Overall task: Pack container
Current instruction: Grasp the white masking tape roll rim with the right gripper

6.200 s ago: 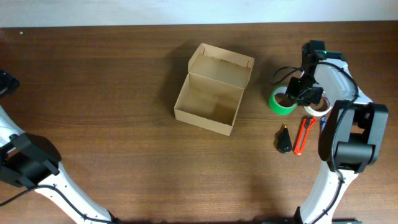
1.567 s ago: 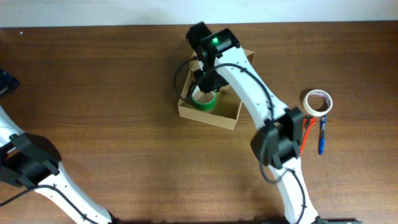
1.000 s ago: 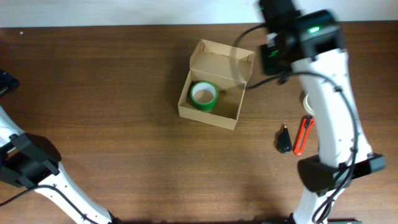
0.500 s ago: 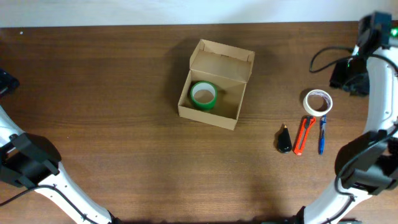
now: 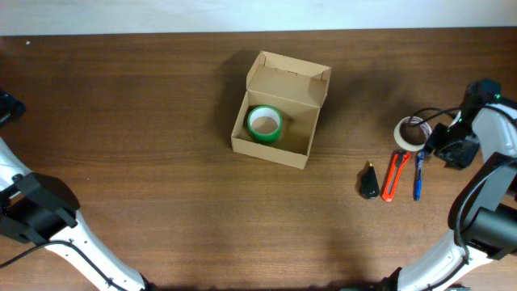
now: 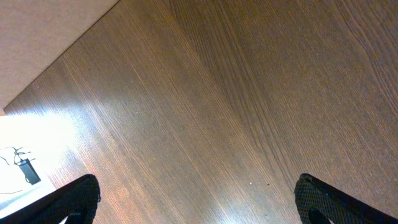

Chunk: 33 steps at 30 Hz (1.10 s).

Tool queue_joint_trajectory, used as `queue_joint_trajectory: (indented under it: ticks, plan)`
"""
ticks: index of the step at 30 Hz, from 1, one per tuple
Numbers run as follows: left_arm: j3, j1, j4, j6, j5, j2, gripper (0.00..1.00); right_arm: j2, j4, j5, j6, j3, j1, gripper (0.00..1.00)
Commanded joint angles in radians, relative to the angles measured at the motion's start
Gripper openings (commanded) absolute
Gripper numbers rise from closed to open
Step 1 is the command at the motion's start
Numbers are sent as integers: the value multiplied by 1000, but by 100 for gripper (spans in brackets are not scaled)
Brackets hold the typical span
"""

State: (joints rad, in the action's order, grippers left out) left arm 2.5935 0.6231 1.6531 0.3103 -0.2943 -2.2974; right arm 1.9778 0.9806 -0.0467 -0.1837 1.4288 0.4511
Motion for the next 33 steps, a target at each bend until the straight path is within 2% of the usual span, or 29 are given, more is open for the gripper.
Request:
queue_joint_trajectory:
  ticks: [1,13,33]
  plan:
    - [-5,4,1,14,3,24,100,0,-29,46,-8,-27,-6,53]
    - [-5,4,1,14,3,24,100,5,-134,122,-16,-27,-6,58]
    - [-5,4,1,14,3,24,100,56,-248,67,-149,-27,-26,55]
